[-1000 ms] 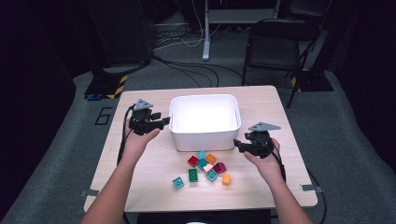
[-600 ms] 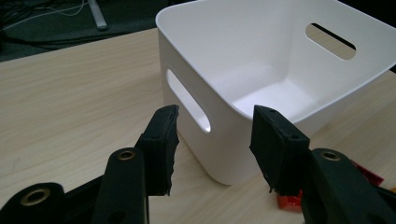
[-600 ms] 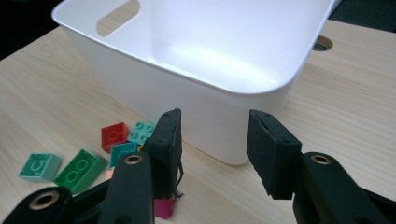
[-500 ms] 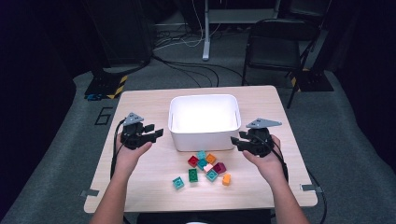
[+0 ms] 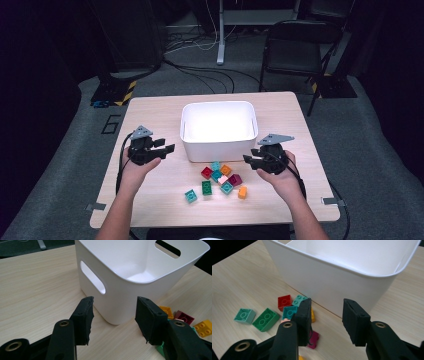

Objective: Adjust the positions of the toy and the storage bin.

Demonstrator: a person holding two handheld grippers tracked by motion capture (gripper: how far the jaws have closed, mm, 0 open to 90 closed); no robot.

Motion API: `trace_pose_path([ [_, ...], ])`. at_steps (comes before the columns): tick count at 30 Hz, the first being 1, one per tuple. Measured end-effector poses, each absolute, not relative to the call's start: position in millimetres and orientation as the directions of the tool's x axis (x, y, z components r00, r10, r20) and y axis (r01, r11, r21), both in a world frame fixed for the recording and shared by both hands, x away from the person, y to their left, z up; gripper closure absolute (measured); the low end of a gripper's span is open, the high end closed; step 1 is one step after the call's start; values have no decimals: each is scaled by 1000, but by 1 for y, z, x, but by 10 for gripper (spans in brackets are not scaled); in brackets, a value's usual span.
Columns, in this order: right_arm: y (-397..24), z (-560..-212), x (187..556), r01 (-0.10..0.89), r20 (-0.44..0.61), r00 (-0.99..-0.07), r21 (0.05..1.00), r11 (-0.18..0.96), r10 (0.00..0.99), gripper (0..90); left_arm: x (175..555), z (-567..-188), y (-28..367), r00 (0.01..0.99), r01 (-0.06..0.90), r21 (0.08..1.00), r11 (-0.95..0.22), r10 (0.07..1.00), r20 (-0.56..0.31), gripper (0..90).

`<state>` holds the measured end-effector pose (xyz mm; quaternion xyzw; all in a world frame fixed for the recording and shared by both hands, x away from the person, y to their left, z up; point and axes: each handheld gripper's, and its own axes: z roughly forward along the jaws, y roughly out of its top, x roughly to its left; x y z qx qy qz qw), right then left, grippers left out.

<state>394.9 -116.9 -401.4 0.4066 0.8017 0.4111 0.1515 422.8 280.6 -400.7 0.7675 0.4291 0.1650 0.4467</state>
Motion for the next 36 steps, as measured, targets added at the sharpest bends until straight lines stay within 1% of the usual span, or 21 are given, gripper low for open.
trace_pose_path([
  [4,-112,-410,391,516,91,-647,783,348,757,597,420,-401,281,586,498,832,-246,803,-113,476],
  [9,-105,-420,386,478,60,-676,794,375,734,608,415,-402,281,593,485,838,-252,798,-103,476],
  [13,-100,-430,386,468,64,-695,796,383,716,609,415,-405,282,599,478,839,-262,795,-93,475],
  [22,-93,-457,391,497,79,-705,764,412,705,606,418,-412,285,590,492,831,-261,802,-97,473],
  [25,-92,-463,392,514,90,-700,751,413,708,604,418,-413,286,585,490,834,-252,805,-100,473],
  [36,-89,-479,399,534,80,-693,724,436,716,588,419,-417,285,582,497,829,-256,807,-100,471],
])
